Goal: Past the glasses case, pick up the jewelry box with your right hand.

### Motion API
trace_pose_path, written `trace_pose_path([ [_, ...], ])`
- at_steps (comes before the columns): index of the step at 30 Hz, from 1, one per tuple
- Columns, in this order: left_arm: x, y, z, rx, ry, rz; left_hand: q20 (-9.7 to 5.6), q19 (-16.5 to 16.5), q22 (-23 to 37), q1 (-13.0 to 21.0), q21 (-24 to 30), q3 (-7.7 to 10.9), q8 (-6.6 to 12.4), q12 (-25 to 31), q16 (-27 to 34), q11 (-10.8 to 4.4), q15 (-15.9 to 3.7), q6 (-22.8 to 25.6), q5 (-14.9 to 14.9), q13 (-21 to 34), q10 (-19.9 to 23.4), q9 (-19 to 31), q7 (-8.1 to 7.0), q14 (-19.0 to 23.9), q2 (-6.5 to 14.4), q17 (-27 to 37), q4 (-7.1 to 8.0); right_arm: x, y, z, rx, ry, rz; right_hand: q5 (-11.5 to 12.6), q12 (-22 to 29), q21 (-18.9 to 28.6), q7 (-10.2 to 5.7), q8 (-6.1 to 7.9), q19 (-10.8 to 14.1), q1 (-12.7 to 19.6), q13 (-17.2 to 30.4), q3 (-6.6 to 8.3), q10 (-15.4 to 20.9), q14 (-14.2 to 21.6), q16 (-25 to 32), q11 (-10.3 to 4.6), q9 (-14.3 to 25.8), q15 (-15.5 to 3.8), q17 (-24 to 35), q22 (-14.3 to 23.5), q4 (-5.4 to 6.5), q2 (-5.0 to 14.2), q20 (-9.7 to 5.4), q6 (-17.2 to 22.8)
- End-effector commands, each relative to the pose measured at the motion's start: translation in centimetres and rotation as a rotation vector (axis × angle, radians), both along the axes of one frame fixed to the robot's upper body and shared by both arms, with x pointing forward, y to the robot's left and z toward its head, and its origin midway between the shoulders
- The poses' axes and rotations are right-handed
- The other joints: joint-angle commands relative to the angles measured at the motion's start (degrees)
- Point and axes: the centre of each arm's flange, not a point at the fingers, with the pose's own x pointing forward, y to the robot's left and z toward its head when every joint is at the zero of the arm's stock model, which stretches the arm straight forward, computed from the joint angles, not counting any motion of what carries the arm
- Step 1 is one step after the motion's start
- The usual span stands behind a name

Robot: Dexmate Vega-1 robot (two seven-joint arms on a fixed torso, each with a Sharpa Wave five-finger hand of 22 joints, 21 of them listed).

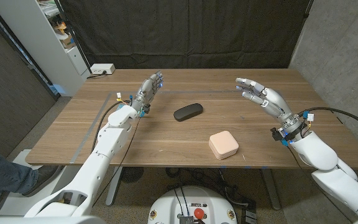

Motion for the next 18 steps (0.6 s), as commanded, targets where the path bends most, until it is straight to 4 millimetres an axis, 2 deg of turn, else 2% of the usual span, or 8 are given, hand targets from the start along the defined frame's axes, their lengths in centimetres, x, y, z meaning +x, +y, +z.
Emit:
trace_pose_path([
  [1,-0.18,0.02,-0.10,0.004,0.001,-0.001,-0.08,-0.4,0.2,0.1,0.2,0.18,0.32,0.5,0.3,0.12,0.05,0.3,0.0,0.3,-0.2,0.2,0.13,-0.3,0.6,0.1,-0.20,-0.61,0.18,-0.04,-0.057,-0.023,-0.026,0.5,0.1,0.3,-0.27,0.13,0.1,0.6,0.1,0.13,0.0,0.2,-0.1,-0.24,0.3,-0.43,0.0,0.2,-0.50,-0.36,0.27,0.2],
  [10,-0.19,-0.30,-0.10,0.006,0.000,-0.006,0.42,-0.5,0.2,0.1,0.1,0.15,0.33,0.5,0.3,0.34,0.24,0.3,0.0,0.3,-0.2,0.2,0.20,-0.3,0.6,0.1,-0.22,-1.05,-0.02,0.09,-0.093,-0.040,-0.054,0.6,0.1,0.3,-0.37,0.10,0.1,0.9,0.1,0.18,0.0,0.2,-0.2,-0.28,0.3,-0.46,0.0,0.2,-0.60,-0.50,0.29,0.2],
  [18,-0.17,-0.64,-0.19,0.005,0.001,-0.010,0.12,-0.5,0.2,0.1,0.2,0.11,0.31,0.5,0.3,0.54,0.29,0.3,0.0,0.3,-0.3,0.2,0.43,-0.4,0.7,0.1,-0.25,-1.60,-0.17,-0.03,-0.140,-0.068,-0.091,0.8,0.0,0.3,-0.10,0.03,0.0,1.1,0.1,0.18,0.0,0.0,-0.2,-0.17,0.3,-0.50,0.0,0.2,-0.72,-0.77,0.25,0.0],
])
